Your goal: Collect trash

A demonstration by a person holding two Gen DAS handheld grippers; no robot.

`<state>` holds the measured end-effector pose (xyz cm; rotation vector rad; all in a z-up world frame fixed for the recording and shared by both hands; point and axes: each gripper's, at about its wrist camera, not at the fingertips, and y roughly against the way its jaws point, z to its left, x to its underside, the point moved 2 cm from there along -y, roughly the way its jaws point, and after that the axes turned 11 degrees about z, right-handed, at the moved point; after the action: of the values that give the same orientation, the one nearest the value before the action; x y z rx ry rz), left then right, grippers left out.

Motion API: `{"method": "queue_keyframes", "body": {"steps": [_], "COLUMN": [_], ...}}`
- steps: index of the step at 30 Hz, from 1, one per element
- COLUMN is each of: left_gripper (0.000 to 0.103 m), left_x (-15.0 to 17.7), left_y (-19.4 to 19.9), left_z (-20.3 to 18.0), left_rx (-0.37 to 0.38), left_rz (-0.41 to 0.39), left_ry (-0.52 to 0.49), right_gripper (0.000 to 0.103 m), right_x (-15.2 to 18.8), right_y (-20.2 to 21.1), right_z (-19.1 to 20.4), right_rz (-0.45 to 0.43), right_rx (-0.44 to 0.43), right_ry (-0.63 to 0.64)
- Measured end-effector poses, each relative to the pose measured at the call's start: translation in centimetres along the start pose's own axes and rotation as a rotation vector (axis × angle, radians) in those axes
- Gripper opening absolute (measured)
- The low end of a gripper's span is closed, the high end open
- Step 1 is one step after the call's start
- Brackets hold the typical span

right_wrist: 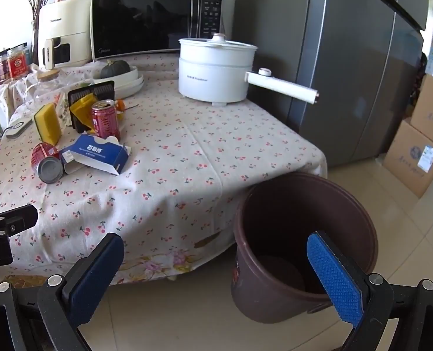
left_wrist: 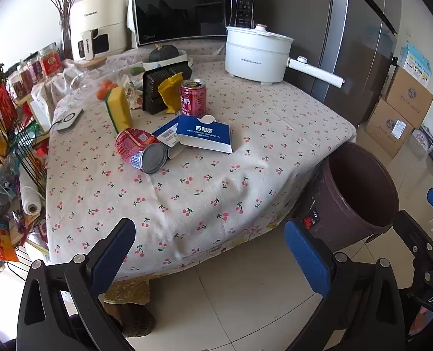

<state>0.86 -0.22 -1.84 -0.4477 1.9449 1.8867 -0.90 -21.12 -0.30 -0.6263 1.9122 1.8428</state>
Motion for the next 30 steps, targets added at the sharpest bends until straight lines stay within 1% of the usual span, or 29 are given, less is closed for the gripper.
{"method": "queue_keyframes", "body": {"steps": [30], "left_gripper": [0.103], "left_x": [0.03], "left_y": [0.08], "left_z": [-0.04], "left_rx": [0.001], "left_rz": [-0.005], "left_ry": [0.0], "right_gripper": [0.103], "right_x": [0.41], "right_y": [-0.41], "right_z": [0.32], "right_rz": [0.011], "right_rx": [-0.013], "right_ry": [-0.012]}}
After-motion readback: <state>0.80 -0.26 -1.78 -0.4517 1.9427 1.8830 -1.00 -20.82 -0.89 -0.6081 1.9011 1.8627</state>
